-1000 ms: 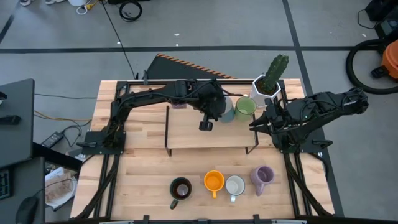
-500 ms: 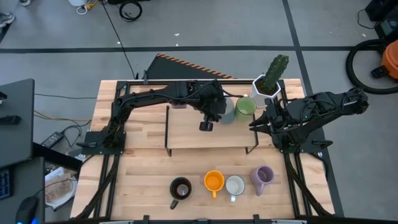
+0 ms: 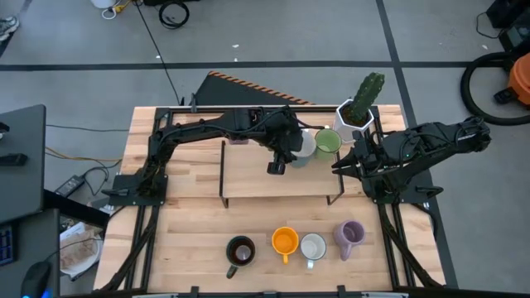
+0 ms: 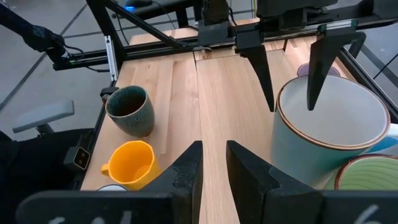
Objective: Place coffee mugs
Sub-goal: Put the light blue mug on the shelf, then put the top purple mug on the shelf
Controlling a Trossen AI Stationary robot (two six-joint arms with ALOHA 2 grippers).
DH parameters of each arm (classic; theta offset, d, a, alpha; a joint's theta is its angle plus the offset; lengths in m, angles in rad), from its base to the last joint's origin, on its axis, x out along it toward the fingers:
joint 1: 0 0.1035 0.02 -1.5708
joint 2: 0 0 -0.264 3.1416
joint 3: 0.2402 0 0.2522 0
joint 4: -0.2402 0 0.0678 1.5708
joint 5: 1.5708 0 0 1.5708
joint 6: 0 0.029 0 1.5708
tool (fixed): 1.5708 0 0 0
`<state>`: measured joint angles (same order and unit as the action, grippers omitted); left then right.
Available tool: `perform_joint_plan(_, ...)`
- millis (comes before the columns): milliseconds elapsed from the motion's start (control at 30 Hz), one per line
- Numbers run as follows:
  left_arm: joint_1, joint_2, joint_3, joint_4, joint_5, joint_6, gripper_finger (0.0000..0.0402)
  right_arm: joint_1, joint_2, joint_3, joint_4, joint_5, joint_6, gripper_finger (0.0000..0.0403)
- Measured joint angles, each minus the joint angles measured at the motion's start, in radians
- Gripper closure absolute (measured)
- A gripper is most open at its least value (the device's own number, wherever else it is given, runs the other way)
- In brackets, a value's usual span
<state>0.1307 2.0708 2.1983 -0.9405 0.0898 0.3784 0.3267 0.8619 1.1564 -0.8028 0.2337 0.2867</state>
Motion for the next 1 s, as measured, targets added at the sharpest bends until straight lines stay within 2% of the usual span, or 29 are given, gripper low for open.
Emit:
perform_joint_plan(500,-0.003,-0.021,0.001,0.020,-0.035,-0.004,0.0208,0.000,0.000,0.000,0.000,0.000,0.000,0.0325)
perform_joint_plan(733,-0.025,-0.078,0.002,0.039,-0.054,0.007,0.0178,0.000,0.000,0.000,-0.001,0.000,-0.001,0.0325)
perform_joint_plan(933,-0.018,-0.137,0.004,-0.026,-0.084,0.050,0.0171,0.000,0.000,0.000,-0.001,0.000,0.001,0.0325)
perform_joint_plan(1000,0.011,-0.148,0.003,-0.100,-0.087,0.052,0.0176,0.000,0.000,0.000,-0.003,0.000,0.001,0.0325)
